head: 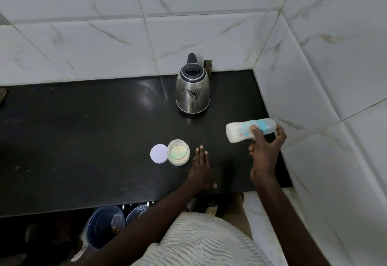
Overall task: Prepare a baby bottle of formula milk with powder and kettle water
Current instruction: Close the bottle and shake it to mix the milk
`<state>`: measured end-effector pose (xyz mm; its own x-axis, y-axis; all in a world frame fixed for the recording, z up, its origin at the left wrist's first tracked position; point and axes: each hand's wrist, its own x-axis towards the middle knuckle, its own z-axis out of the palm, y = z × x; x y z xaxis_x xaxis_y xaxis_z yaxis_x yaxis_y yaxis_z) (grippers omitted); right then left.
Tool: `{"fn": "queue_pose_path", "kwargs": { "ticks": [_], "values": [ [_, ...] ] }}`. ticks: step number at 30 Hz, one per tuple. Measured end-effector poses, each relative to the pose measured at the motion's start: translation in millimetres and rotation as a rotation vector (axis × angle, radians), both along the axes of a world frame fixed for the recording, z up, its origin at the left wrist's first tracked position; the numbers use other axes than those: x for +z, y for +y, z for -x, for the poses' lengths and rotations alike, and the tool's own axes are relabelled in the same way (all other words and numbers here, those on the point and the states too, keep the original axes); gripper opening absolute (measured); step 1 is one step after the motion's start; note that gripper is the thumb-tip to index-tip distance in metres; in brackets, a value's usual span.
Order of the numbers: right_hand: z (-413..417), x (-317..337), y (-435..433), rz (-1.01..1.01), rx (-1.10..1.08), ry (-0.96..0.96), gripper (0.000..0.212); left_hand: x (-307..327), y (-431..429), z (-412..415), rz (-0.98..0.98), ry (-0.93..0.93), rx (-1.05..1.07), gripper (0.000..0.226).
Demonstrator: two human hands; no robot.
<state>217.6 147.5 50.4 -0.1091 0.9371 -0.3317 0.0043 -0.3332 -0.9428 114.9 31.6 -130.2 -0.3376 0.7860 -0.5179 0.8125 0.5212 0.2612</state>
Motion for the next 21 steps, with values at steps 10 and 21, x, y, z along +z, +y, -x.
{"fn": "queue_pose_path", "kwargs": {
  "ticks": [10,21],
  "values": [
    [-6.3,0.0,-4.1,-0.04,0.096,-0.03,0.062,-0.4,-1.7,0.0,-0.017,0.017,-0.019,0.134],
    [-13.5,-7.6,-4.0,-0.059,0.117,-0.037,0.062,-1.0,-1.0,0.9,-0.01,0.011,-0.012,0.137]
  ]
}}
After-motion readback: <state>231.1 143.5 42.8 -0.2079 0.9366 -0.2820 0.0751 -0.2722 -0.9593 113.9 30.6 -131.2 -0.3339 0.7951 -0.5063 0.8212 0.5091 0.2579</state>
